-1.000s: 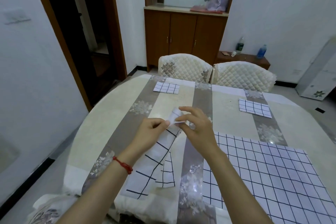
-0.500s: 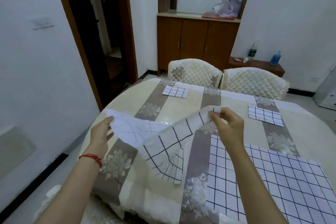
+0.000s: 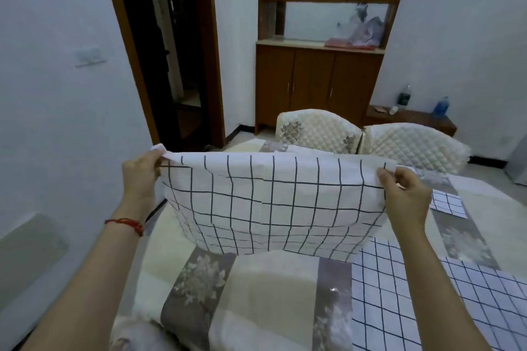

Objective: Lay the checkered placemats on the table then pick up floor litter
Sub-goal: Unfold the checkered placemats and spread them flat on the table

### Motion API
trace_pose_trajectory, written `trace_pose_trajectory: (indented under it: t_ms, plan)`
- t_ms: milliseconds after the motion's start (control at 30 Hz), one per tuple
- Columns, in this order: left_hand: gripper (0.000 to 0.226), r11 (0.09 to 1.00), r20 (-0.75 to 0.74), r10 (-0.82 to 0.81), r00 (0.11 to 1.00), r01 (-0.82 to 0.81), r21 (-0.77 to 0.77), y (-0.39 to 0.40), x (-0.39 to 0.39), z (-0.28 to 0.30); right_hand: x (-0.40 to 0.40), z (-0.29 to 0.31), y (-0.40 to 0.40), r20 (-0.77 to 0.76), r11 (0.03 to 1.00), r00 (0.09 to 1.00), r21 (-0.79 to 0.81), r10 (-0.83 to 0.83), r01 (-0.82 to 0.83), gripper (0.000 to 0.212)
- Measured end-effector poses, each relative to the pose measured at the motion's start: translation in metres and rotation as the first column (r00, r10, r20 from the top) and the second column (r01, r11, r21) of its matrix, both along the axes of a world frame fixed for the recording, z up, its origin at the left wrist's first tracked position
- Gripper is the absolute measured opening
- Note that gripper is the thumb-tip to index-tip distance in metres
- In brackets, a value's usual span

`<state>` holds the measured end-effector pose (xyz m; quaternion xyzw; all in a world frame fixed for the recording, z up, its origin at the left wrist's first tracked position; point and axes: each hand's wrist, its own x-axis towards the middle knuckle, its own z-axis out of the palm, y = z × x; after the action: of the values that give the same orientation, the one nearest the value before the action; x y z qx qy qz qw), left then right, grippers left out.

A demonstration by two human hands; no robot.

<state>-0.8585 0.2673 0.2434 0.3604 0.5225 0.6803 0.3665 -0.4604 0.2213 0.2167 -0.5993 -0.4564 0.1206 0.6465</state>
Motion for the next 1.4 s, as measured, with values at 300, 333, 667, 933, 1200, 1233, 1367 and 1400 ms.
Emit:
trace_pose_trajectory:
  t_ms: [300,333,667,933,1200,1233,1367,1400]
  plan:
    - [0.024,0.924,-0.391,-0.368,0.844,0.283,-0.258,0.107,-0.023,-0.047,-0.025,-0.025,0.05,0.182,0.908,0.96,-0.327,-0.212,0.262,0.023]
    - [0.025,0.913,-0.413,-0.395,0.821,0.3,-0.276,0.117,-0.024,-0.056,-0.027,-0.035,0.055,0.204,0.887,0.955,-0.37,-0.214,0.278,0.024]
    - [0.029,0.783,-0.398,-0.605,0.689,0.427,-0.452,0.169,-0.023,-0.162,-0.031,-0.134,0.058,0.321,0.645,0.916,-0.652,-0.241,0.398,0.027]
    - [0.019,0.75,-0.311,-0.597,0.739,0.377,-0.543,0.175,-0.03,-0.23,-0.034,-0.205,0.062,0.309,0.598,0.925,-0.706,-0.222,0.38,0.027]
    - [0.02,0.8,-0.453,-0.53,0.717,0.246,-0.548,0.189,-0.027,-0.259,-0.036,-0.245,0.079,0.311,0.591,0.911,-0.693,-0.272,0.413,0.024]
    - [0.02,0.808,-0.457,-0.515,0.725,0.234,-0.54,0.191,-0.025,-0.261,-0.036,-0.248,0.081,0.324,0.591,0.906,-0.687,-0.271,0.423,0.024]
    - [0.019,0.841,-0.496,-0.459,0.737,0.182,-0.509,0.204,-0.023,-0.271,-0.031,-0.254,0.091,0.337,0.6,0.901,-0.672,-0.272,0.433,0.022]
    - [0.018,0.846,-0.5,-0.45,0.74,0.175,-0.503,0.208,-0.021,-0.273,-0.029,-0.255,0.094,0.335,0.6,0.903,-0.675,-0.271,0.43,0.022]
